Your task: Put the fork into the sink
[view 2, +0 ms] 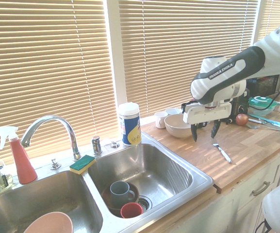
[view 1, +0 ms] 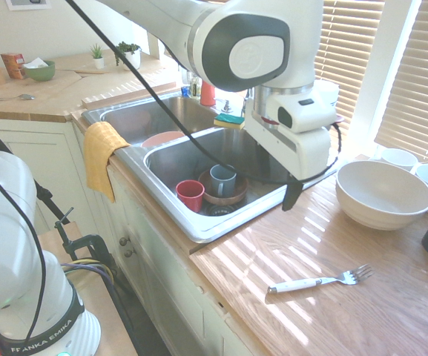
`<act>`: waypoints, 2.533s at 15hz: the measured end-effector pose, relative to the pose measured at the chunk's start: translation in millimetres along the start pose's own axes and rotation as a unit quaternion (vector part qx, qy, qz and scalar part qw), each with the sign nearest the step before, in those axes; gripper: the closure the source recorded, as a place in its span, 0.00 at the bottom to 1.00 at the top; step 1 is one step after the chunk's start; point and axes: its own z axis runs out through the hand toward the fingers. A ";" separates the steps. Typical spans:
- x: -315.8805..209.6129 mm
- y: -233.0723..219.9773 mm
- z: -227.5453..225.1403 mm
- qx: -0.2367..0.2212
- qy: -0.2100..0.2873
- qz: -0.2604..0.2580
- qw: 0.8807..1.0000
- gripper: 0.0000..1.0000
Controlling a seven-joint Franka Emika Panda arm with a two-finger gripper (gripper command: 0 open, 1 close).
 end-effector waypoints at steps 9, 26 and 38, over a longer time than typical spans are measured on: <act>58.7 58.7 76.3 0.003 -0.010 -0.003 1.000 0.00; 50.6 62.7 106.4 0.014 -0.017 -0.053 0.998 1.00; 54.0 64.0 105.9 0.026 -0.017 -0.035 0.999 1.00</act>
